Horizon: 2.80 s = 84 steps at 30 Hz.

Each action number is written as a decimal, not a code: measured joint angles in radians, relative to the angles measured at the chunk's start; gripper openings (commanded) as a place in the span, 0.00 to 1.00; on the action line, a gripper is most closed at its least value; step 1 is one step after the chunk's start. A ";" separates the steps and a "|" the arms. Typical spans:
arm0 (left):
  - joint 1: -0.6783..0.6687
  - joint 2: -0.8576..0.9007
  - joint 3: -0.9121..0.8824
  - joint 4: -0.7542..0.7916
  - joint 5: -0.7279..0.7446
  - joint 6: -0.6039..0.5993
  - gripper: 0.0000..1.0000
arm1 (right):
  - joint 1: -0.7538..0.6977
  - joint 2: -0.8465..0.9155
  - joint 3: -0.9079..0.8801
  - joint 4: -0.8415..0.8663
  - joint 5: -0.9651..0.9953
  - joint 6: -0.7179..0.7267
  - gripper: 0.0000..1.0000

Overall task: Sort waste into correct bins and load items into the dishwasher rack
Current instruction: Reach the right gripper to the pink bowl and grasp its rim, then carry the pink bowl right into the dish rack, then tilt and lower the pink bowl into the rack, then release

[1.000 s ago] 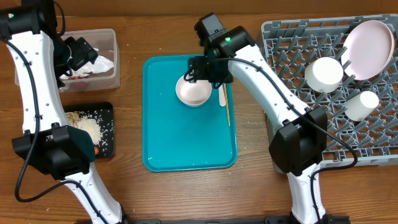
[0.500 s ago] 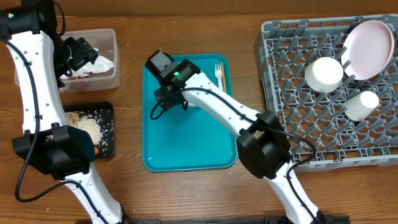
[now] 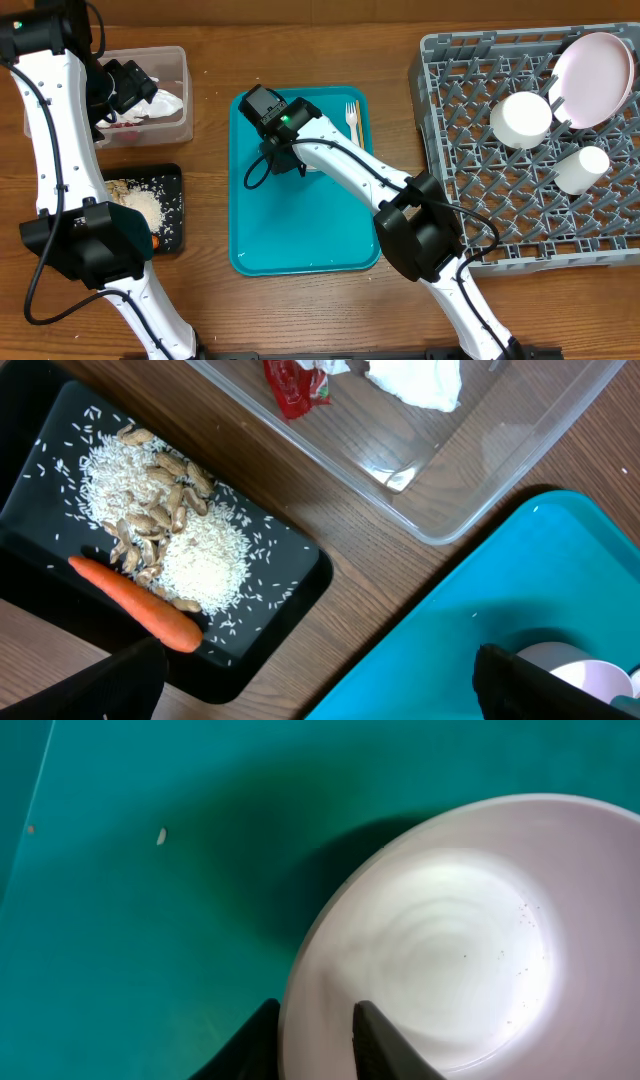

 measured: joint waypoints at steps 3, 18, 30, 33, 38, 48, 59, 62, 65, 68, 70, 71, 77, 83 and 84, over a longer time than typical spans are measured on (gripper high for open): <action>0.000 0.000 0.000 0.000 0.000 0.000 1.00 | 0.000 -0.001 0.000 -0.018 0.009 0.026 0.04; 0.000 0.000 0.000 -0.002 0.000 0.000 1.00 | -0.183 -0.365 -0.002 -0.071 -0.241 0.147 0.04; 0.000 0.000 0.000 -0.007 -0.001 0.000 1.00 | -0.817 -0.529 0.002 -0.357 -0.631 0.126 0.04; 0.000 0.000 0.000 -0.008 -0.001 0.000 1.00 | -0.923 -0.529 0.000 -0.455 -0.702 0.061 0.04; 0.000 0.000 0.000 -0.007 -0.001 0.000 1.00 | -1.030 -0.529 0.000 -0.564 -0.866 -0.111 0.04; 0.000 0.000 0.000 -0.007 -0.010 0.000 1.00 | -1.270 -0.575 -0.350 -0.585 -1.176 -0.421 0.04; 0.000 0.000 0.000 -0.003 -0.012 0.000 1.00 | -1.467 -0.581 -0.766 -0.500 -1.426 -0.808 0.04; 0.000 0.000 0.000 -0.003 -0.012 0.000 1.00 | -1.474 -0.583 -0.767 -0.500 -1.456 -0.835 0.04; 0.000 0.000 0.000 0.004 -0.012 0.000 1.00 | -1.470 -0.583 -0.767 -0.542 -1.502 -0.846 0.04; 0.000 0.000 0.000 0.008 -0.012 0.000 1.00 | -1.450 -0.584 -0.767 -0.543 -1.531 -0.848 0.04; 0.000 0.000 0.000 0.009 -0.012 0.000 1.00 | -1.426 -0.584 -0.767 -0.534 -1.539 -0.849 0.04; 0.000 0.000 0.000 0.010 -0.012 0.000 1.00 | -1.415 -0.584 -0.769 -0.526 -1.544 -0.850 0.04; 0.000 0.000 0.000 0.012 -0.012 0.000 1.00 | -1.328 -0.584 -0.809 -0.401 -1.559 -0.826 0.04; 0.000 0.000 0.000 0.010 -0.012 0.000 1.00 | -1.349 -0.586 -0.813 -0.305 -1.550 -0.694 0.04; 0.000 0.000 0.000 0.010 -0.012 0.000 1.00 | -1.359 -0.586 -0.813 -0.306 -1.546 -0.682 0.04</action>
